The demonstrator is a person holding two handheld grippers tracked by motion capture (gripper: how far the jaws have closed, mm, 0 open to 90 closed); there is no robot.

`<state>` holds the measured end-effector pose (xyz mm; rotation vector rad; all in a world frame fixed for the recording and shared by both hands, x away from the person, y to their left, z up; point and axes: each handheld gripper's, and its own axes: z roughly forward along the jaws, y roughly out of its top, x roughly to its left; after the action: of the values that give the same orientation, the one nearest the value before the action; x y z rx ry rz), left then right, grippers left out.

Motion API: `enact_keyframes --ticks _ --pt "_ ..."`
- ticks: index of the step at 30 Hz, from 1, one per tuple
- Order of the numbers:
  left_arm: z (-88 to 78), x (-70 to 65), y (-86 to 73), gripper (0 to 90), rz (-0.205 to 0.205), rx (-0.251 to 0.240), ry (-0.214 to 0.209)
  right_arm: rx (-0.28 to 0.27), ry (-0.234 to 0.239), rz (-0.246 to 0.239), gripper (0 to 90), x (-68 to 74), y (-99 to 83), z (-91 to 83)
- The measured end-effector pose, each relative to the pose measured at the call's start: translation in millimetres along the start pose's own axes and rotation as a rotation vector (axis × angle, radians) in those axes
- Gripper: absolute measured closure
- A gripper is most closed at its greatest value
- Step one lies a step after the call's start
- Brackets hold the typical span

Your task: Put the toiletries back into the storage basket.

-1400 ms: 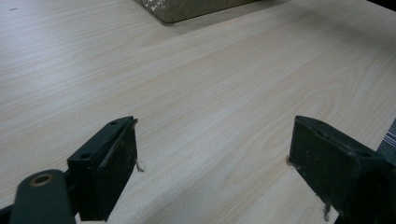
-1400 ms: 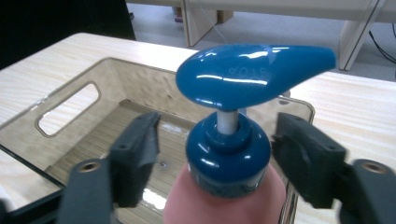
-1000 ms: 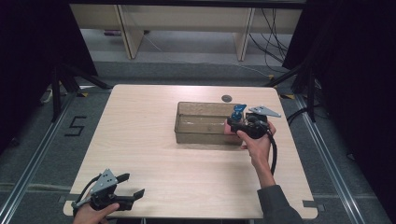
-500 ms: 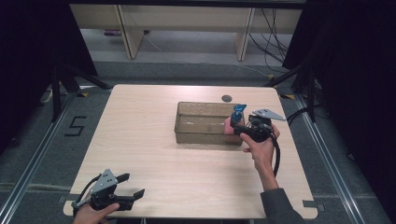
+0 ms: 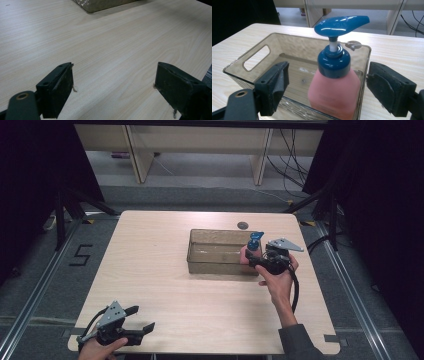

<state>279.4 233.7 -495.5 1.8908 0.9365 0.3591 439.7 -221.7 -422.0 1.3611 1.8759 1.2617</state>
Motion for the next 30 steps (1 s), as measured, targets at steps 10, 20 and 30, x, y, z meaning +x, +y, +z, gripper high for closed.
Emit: enact_keyframes --ticks 10,20,30 --pt "-0.2 0.3 -0.1 14.7 0.0 0.002 0.0 -0.003 0.005 -0.015 18.9 2.8 -3.0 -1.2" --pt "-0.1 0.2 0.0 14.7 0.001 0.001 0.0 0.0 0.016 0.007 18.8 6.5 -5.7 -5.0" --pt "-0.3 0.2 0.0 14.7 0.001 0.002 0.0 0.011 0.018 0.006 19.0 12.0 -9.0 -8.4"
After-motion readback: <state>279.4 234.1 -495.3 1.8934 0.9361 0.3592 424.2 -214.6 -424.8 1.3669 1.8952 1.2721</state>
